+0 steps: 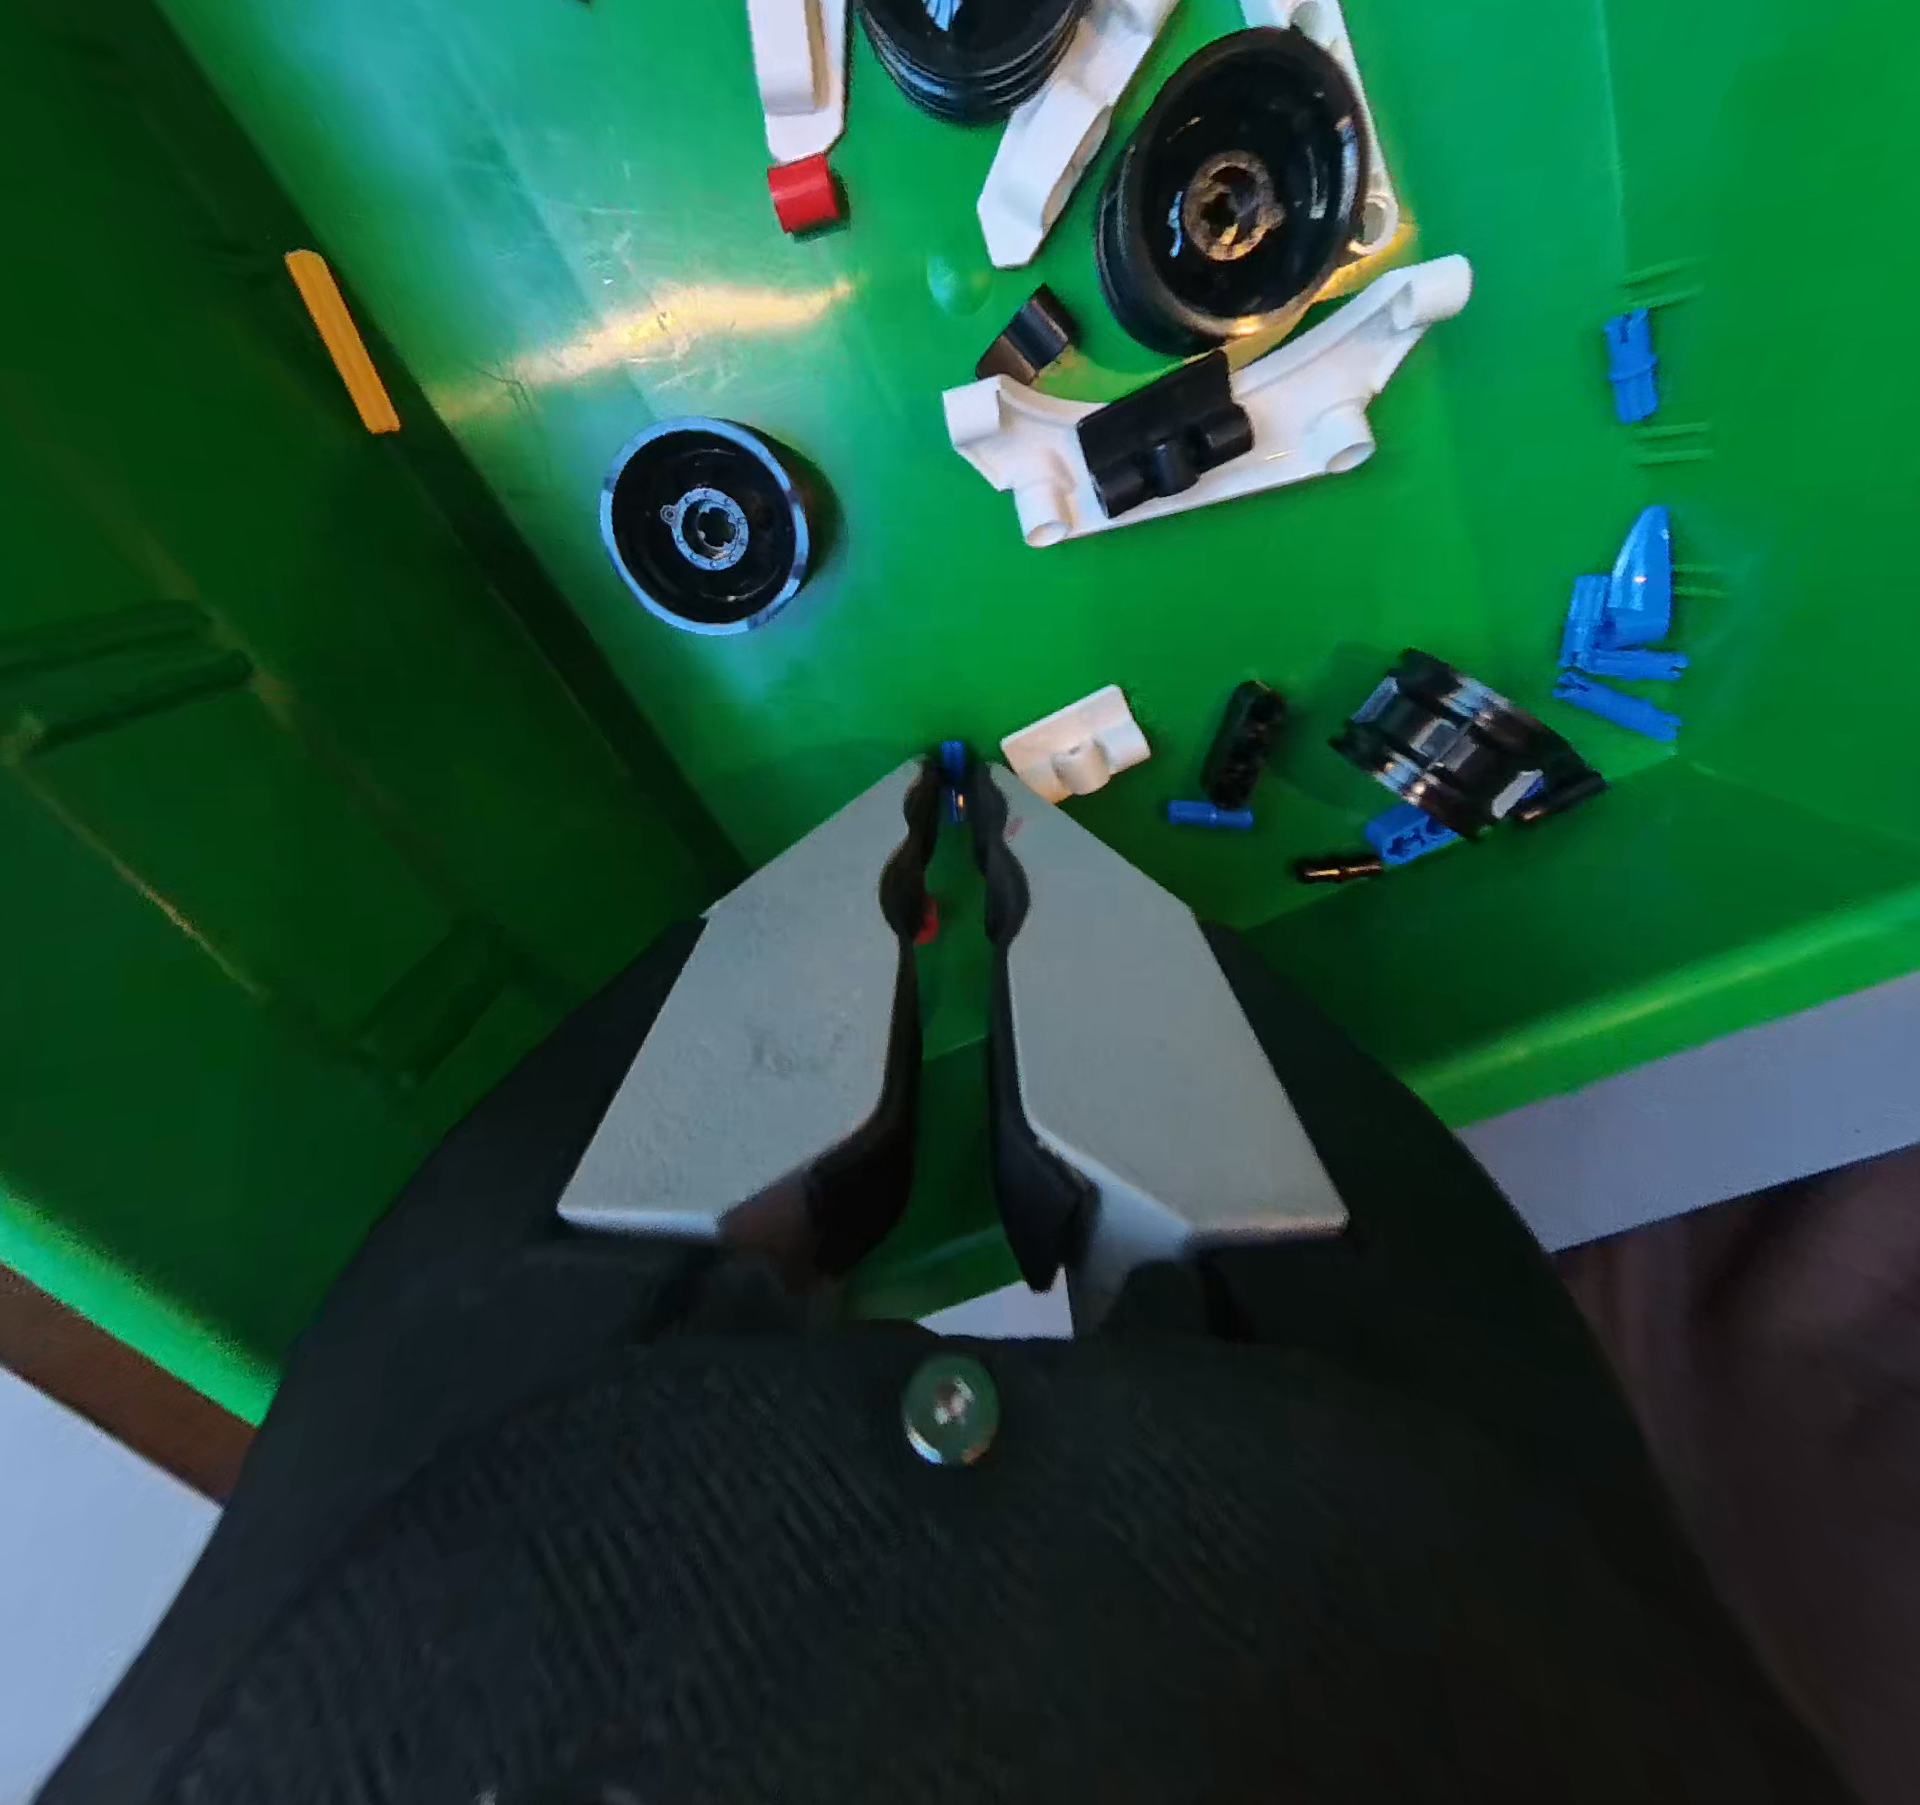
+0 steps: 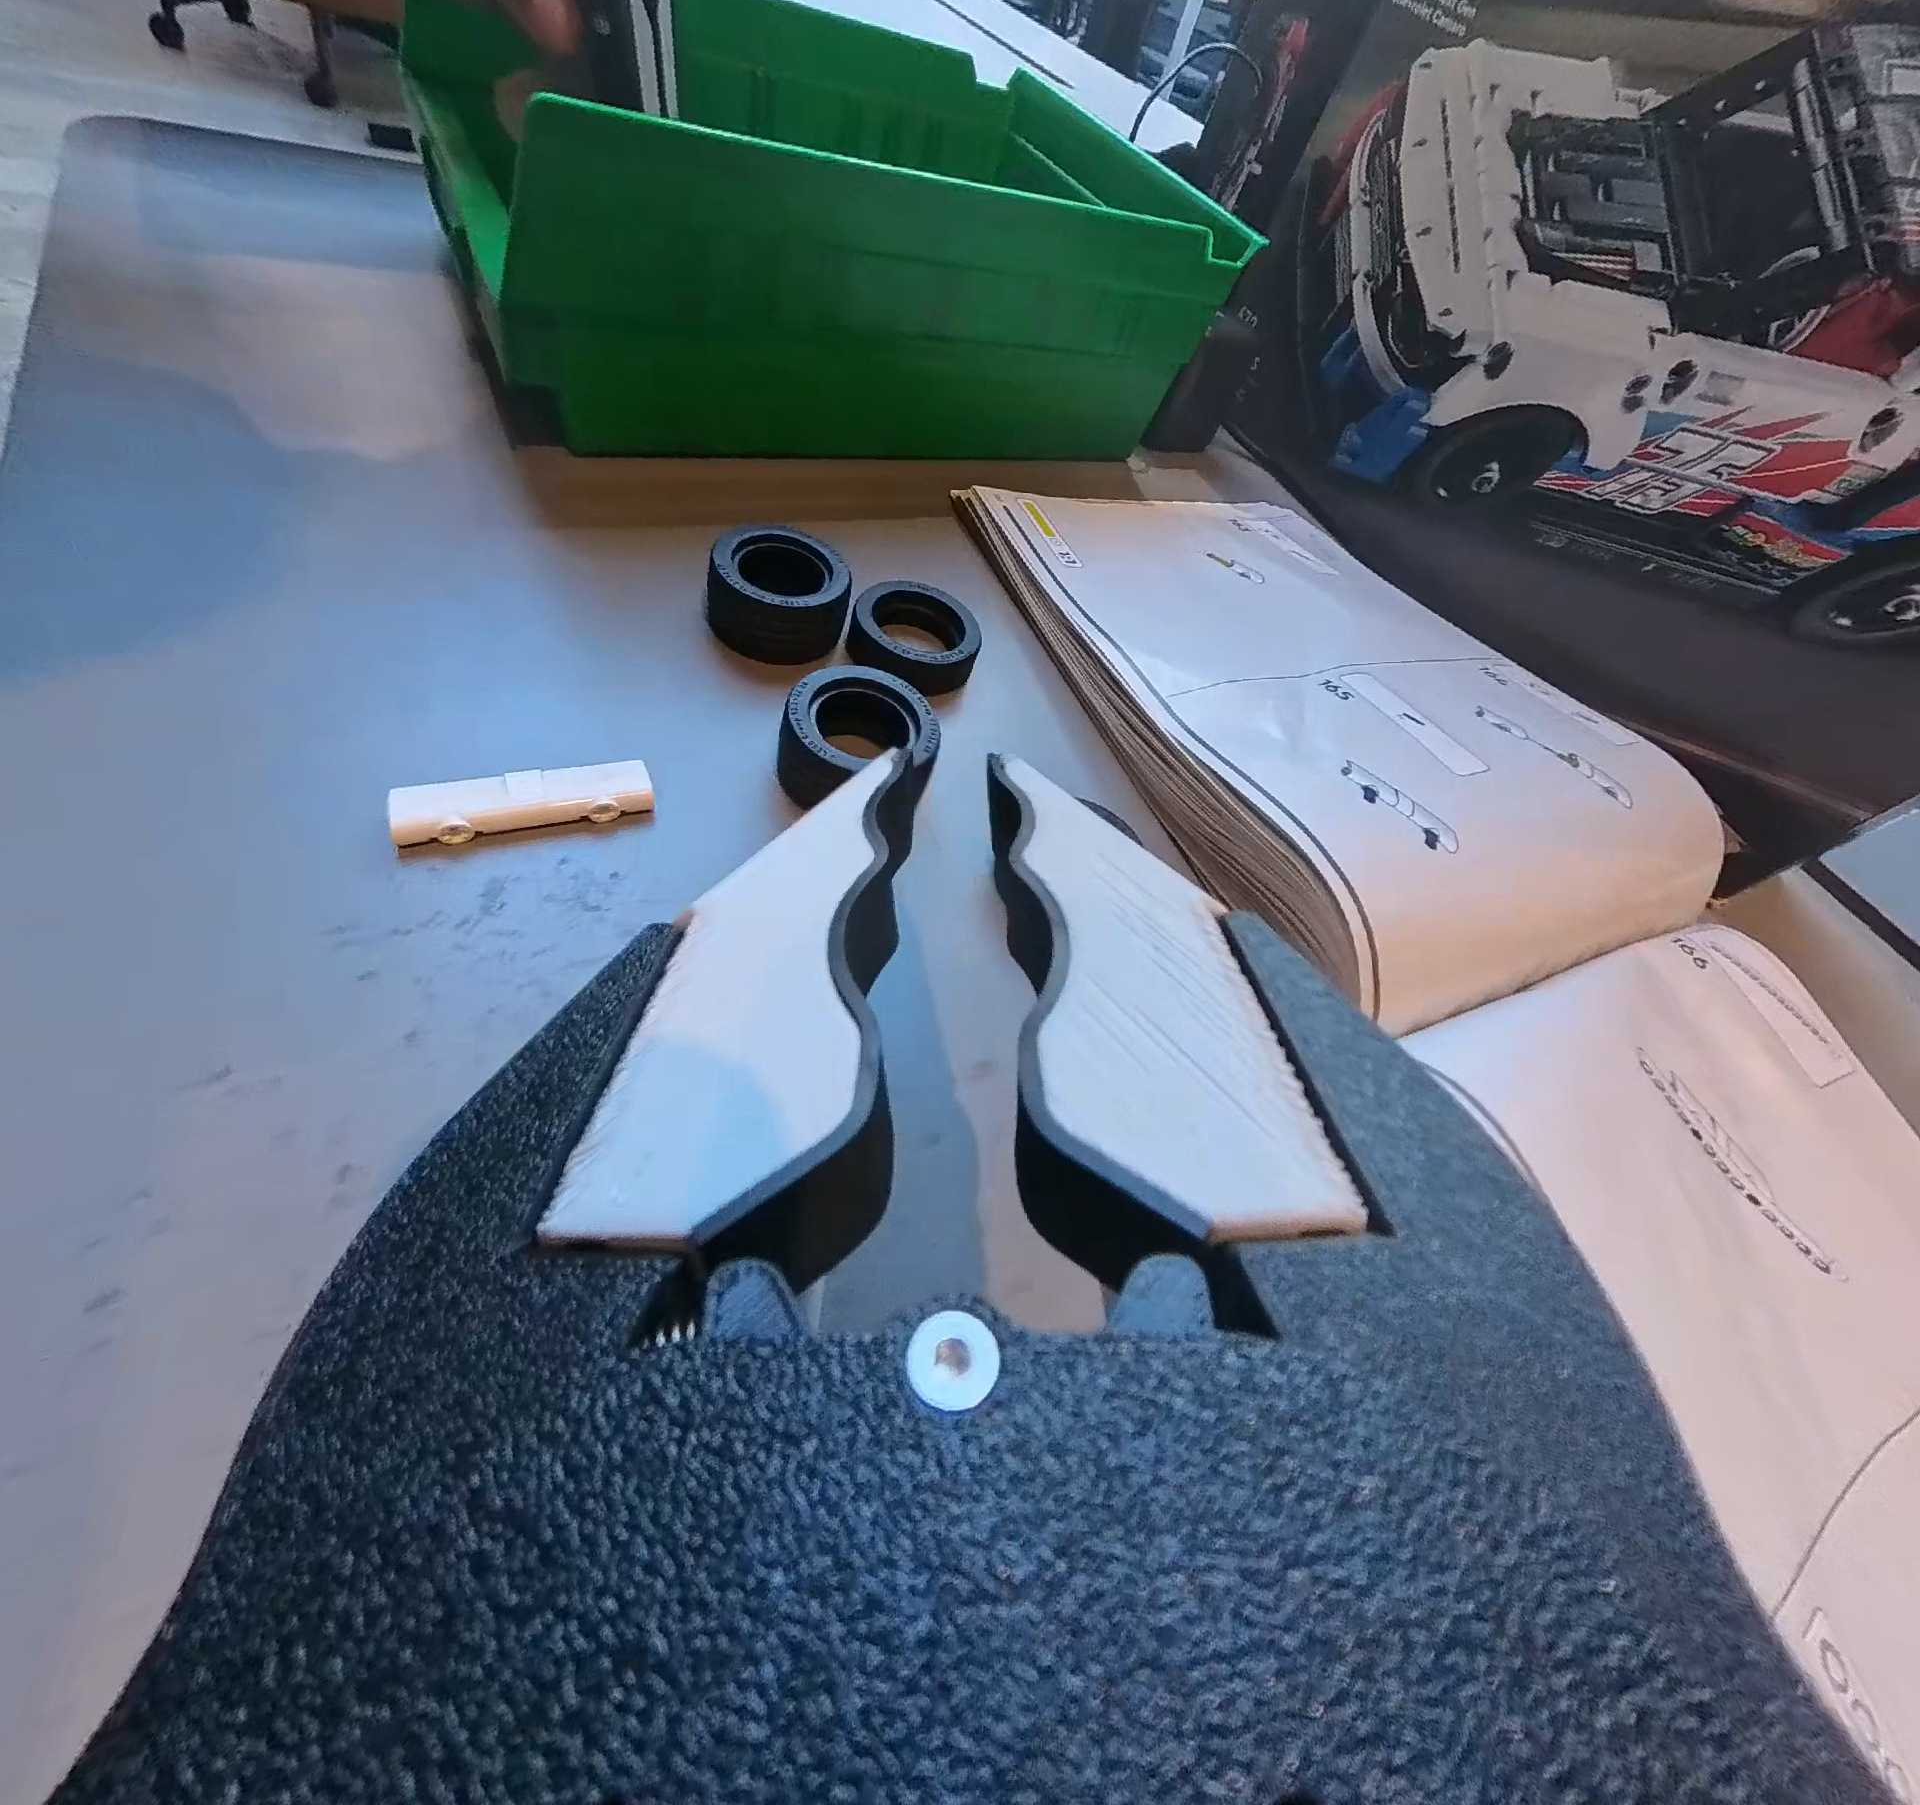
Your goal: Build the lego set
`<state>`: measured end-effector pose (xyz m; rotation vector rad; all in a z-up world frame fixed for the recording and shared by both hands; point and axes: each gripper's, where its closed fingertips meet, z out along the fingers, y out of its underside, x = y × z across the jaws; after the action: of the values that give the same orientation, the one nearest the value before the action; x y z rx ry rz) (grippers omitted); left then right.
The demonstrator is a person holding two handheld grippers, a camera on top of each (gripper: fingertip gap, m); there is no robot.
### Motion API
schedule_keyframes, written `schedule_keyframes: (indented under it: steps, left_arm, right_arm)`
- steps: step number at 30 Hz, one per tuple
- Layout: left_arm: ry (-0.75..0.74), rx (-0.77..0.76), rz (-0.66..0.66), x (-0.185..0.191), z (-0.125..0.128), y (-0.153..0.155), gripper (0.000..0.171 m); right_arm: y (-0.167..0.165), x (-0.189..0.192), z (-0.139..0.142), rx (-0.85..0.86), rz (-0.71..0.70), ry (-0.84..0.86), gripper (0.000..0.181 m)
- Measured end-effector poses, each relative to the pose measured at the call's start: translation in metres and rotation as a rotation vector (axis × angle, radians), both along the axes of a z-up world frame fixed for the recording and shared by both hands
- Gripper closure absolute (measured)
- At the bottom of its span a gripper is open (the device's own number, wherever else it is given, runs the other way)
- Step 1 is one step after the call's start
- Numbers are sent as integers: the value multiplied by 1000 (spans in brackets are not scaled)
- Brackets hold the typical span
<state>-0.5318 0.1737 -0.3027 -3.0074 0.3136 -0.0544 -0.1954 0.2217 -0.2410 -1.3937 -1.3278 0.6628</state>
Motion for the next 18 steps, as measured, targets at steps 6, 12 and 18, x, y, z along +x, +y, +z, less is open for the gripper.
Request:
schedule_keyframes:
  steps: [6,12,18]
  left_arm:
    - [-8,29,1,3,5,0,168]
    - [-85,425,-96,58,100,29,169]
    - [-330,406,-427,225,91,-18,169]
  right_arm:
    - [-8,0,4,2,19,14,168]
    - [-9,3,7,33,2,14,173]
    - [2,9,10,4,-50,36,173]
